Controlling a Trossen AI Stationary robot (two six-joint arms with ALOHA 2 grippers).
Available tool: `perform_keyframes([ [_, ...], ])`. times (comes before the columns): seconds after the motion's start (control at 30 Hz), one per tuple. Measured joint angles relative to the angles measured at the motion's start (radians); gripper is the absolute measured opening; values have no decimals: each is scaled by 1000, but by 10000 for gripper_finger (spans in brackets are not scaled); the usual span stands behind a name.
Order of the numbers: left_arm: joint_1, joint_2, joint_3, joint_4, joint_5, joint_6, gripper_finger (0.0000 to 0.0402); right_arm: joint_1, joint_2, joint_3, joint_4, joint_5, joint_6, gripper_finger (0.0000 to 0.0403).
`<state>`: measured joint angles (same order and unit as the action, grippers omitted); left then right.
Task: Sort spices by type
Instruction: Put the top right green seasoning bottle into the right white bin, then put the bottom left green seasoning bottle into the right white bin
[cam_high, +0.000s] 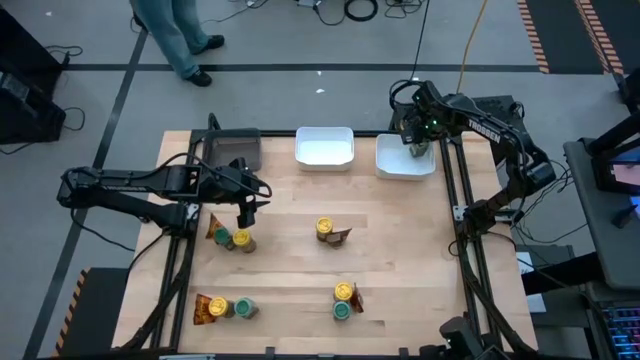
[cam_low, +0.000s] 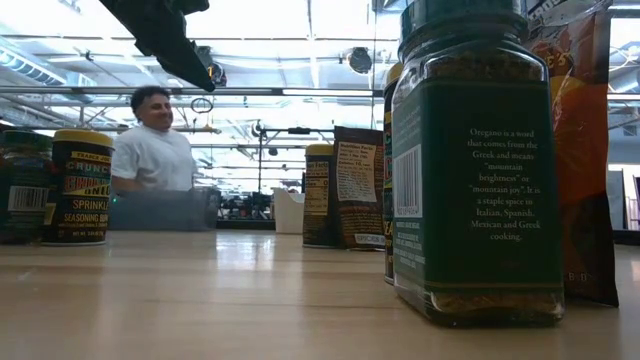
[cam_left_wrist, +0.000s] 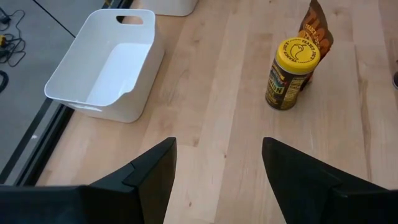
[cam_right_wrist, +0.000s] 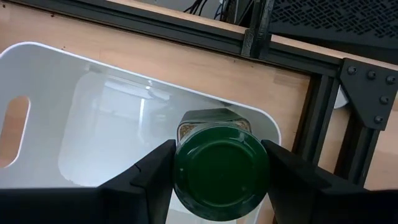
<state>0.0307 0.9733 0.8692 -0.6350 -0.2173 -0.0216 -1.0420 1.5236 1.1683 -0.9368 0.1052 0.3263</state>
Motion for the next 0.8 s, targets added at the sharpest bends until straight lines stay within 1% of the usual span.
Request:
perform_keyframes([
  [0.3,0,0,0,0,5,-1,242,0,20,0,3,-3,-1,202],
  [0.67,0,0,0,0,5,0,242,1,26,0,8,0,2,268],
  [0.8,0,0,0,0,5,1,242,1,26,3,21,0,-1,282],
])
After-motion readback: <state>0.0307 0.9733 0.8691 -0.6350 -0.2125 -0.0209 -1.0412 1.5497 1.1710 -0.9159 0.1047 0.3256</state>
